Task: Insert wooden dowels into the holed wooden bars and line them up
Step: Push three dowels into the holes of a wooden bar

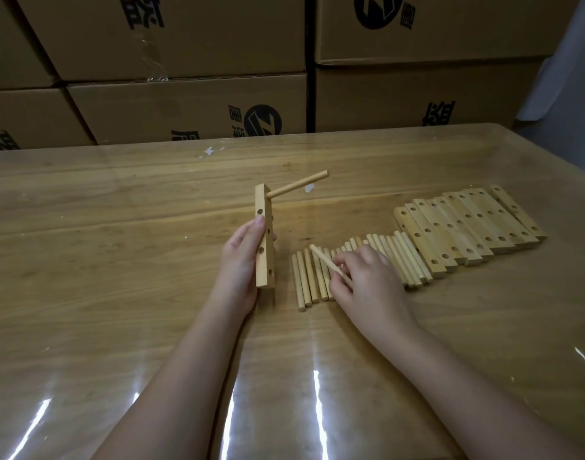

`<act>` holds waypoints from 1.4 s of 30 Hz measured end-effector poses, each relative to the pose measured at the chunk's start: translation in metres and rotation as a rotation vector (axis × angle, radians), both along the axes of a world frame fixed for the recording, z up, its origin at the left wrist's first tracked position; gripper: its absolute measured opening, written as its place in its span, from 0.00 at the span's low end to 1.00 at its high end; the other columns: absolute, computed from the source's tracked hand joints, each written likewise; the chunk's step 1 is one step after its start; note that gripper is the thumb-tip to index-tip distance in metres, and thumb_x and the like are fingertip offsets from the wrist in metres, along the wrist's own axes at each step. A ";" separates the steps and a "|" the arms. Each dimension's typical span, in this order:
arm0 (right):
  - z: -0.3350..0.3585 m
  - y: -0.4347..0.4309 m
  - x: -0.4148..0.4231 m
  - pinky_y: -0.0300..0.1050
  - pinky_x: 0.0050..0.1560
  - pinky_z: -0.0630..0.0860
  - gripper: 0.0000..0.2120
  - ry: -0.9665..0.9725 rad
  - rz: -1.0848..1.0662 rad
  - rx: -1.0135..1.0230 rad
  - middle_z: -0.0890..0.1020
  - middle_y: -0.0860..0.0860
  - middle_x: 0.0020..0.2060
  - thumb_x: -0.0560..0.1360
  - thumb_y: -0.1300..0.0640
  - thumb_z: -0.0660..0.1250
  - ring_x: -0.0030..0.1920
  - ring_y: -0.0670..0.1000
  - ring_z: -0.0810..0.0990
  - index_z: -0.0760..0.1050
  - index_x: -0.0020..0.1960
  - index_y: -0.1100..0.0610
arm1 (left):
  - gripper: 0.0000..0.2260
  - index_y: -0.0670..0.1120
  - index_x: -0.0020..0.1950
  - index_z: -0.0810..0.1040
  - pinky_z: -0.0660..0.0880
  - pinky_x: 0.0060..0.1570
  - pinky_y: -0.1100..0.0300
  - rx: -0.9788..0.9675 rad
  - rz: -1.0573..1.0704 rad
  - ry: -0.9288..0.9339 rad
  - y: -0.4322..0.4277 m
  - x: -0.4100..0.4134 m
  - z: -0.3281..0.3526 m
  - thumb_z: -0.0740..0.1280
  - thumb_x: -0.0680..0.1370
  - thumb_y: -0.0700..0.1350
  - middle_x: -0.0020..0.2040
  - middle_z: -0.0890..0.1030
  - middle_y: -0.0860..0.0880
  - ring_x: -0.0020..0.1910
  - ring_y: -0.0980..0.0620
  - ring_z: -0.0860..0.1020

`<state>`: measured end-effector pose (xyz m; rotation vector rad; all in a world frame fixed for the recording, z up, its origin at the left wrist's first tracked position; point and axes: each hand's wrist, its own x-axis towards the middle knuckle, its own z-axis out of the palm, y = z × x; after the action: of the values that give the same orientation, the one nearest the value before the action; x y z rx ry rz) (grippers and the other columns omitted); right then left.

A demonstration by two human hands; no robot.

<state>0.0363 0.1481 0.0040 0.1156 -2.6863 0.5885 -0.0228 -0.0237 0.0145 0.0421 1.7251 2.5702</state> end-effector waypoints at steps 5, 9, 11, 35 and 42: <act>0.005 -0.002 0.002 0.40 0.38 0.72 0.09 0.130 0.119 -0.189 0.74 0.48 0.45 0.76 0.56 0.64 0.43 0.47 0.73 0.77 0.55 0.57 | 0.12 0.51 0.41 0.83 0.74 0.29 0.66 -0.193 -0.013 0.039 0.004 0.004 -0.003 0.65 0.76 0.55 0.33 0.82 0.53 0.30 0.58 0.79; 0.005 -0.001 0.001 0.45 0.35 0.76 0.11 0.150 0.189 -0.295 0.79 0.46 0.43 0.78 0.54 0.62 0.38 0.45 0.77 0.77 0.57 0.55 | 0.11 0.50 0.43 0.82 0.74 0.36 0.63 -0.325 -0.055 0.068 0.011 0.006 -0.003 0.63 0.79 0.53 0.34 0.81 0.53 0.33 0.57 0.79; 0.003 -0.002 0.000 0.44 0.35 0.75 0.11 0.134 0.204 -0.337 0.79 0.45 0.43 0.78 0.54 0.62 0.38 0.44 0.76 0.77 0.57 0.55 | 0.13 0.49 0.42 0.81 0.72 0.39 0.61 -0.379 -0.072 0.083 0.013 0.007 -0.003 0.62 0.80 0.53 0.33 0.79 0.53 0.34 0.57 0.76; 0.005 0.002 0.000 0.37 0.29 0.66 0.08 0.277 0.152 -0.157 0.75 0.49 0.35 0.74 0.57 0.69 0.33 0.46 0.71 0.81 0.53 0.54 | 0.17 0.46 0.47 0.80 0.72 0.40 0.57 -0.432 -0.166 0.079 0.012 0.008 -0.004 0.65 0.71 0.59 0.36 0.78 0.51 0.36 0.53 0.75; 0.001 0.000 -0.002 0.43 0.31 0.74 0.13 0.263 0.178 -0.225 0.76 0.48 0.41 0.76 0.54 0.65 0.35 0.45 0.73 0.77 0.59 0.55 | 0.20 0.44 0.50 0.80 0.73 0.43 0.53 -0.399 -0.167 0.060 0.011 0.008 -0.003 0.66 0.71 0.59 0.40 0.80 0.46 0.39 0.48 0.76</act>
<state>0.0347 0.1485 0.0051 0.3477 -2.3536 0.8610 -0.0150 -0.0125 0.0116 0.2377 2.1202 2.0903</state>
